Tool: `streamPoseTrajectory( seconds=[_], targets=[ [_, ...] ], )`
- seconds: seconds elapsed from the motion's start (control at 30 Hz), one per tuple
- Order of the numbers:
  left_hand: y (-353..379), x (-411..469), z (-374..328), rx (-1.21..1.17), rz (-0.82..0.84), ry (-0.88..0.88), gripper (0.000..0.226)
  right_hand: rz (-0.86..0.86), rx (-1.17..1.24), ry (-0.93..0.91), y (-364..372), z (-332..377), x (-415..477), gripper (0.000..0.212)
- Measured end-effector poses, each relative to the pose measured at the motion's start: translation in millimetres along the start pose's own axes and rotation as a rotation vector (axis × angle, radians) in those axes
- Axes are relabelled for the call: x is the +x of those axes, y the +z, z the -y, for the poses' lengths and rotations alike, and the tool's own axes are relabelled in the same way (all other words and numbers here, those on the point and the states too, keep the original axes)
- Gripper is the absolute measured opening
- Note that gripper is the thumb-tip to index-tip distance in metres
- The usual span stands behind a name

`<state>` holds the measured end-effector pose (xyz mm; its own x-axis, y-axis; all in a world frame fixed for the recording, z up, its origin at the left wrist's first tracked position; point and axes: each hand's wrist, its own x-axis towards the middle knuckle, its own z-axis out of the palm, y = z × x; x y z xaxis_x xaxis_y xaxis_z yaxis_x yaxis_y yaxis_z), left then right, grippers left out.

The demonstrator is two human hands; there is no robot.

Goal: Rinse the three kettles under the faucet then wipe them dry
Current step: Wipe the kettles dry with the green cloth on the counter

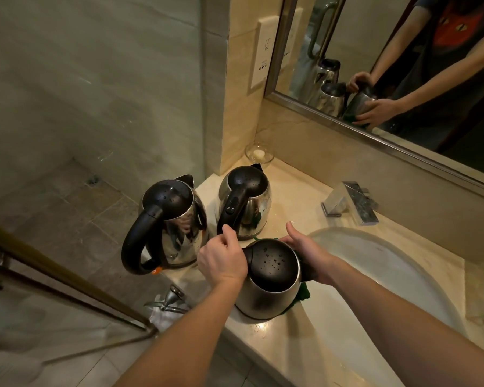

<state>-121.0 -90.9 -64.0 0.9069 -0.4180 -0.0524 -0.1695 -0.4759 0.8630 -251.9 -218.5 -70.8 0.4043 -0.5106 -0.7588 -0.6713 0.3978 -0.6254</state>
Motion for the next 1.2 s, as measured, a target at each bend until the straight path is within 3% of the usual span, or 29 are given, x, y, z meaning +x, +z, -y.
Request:
streamPoseTrajectory(
  seconds=[0.1,0.4,0.73,1.2],
  targets=[
    [-1,0,-1,0.024,0.019,0.003,0.056,0.035,-0.029,0.021,-3,5,3,0.078],
    [-5,-1,-5,0.105,0.065,0.008,0.053,0.035,-0.146,-0.194,8,40,-13,0.079],
    [-4,1,-4,0.133,0.08,0.024,0.053,0.094,-0.22,-0.028,9,28,5,0.073],
    [-6,6,-3,0.149,0.142,0.048,0.056,-0.163,0.066,-0.19,-5,30,-26,0.072]
  ],
)
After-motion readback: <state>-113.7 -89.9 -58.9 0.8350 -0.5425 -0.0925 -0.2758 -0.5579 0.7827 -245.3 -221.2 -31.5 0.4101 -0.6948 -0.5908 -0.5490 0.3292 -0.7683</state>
